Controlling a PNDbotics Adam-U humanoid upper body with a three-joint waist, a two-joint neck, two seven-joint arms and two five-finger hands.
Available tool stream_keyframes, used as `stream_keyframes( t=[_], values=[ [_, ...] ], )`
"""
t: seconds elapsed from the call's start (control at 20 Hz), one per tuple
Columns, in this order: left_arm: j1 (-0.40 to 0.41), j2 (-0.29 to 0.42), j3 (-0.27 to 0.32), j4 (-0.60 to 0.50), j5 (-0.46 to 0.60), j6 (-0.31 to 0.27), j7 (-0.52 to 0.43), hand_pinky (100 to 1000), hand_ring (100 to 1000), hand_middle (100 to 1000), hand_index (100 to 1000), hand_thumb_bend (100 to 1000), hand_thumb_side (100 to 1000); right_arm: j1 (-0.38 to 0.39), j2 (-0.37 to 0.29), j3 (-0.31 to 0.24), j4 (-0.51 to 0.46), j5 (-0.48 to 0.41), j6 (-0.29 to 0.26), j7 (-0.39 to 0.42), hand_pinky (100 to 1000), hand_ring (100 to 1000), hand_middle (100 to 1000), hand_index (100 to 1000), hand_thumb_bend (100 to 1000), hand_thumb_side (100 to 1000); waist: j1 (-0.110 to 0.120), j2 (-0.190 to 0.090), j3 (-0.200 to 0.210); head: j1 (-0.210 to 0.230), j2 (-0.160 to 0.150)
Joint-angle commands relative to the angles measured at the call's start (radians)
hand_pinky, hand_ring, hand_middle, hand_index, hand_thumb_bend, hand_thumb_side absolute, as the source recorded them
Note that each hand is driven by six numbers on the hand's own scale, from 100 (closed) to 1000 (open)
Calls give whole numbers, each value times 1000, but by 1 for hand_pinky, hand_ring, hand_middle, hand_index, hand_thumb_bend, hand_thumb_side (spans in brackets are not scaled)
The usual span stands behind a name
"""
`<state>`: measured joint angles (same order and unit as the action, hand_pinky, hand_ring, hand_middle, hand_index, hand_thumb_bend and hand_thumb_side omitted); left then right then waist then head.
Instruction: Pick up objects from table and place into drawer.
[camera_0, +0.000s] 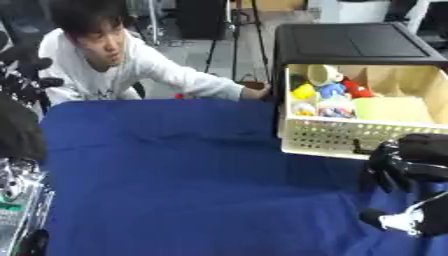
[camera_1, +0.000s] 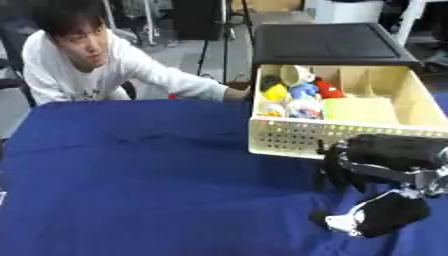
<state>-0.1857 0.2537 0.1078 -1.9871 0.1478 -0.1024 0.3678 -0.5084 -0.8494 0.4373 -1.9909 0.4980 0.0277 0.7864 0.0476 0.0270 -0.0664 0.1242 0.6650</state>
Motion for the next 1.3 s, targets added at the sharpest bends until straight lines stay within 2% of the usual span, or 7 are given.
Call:
stream_keyframes(
  t=[0.05, 0.25, 0.5, 0.85, 1.3],
  values=[
    [-7, 6, 6, -13, 2, 1, -2, 554, 665, 700, 890, 456, 940, -4, -11, -17, -9, 30, 26, -5, 100, 399, 469, 725, 387, 746, -4, -4, 2, -5, -12],
    [-8, 3, 6, -13, 2, 1, -2, 554, 661, 700, 890, 454, 942, 5, -10, -23, -9, 41, 61, -7, 100, 426, 510, 736, 400, 766, -5, 1, 5, -9, -19],
    [-10, 0, 7, -13, 1, 1, -3, 554, 658, 699, 890, 453, 941, 10, -16, -27, -9, 51, 92, -7, 100, 430, 513, 732, 397, 769, -6, 9, 9, -12, -26],
    [-12, -2, 6, -13, -1, 1, -4, 552, 656, 698, 890, 452, 943, 10, -22, -38, -9, 81, 122, -26, 100, 439, 517, 728, 384, 788, -8, 17, 12, -17, -36],
    [-15, -7, 4, -13, 0, 2, -10, 547, 652, 697, 889, 448, 946, 13, -40, -59, -9, 162, 146, -73, 114, 495, 563, 739, 361, 836, -11, 27, 17, -23, -50]
  ],
)
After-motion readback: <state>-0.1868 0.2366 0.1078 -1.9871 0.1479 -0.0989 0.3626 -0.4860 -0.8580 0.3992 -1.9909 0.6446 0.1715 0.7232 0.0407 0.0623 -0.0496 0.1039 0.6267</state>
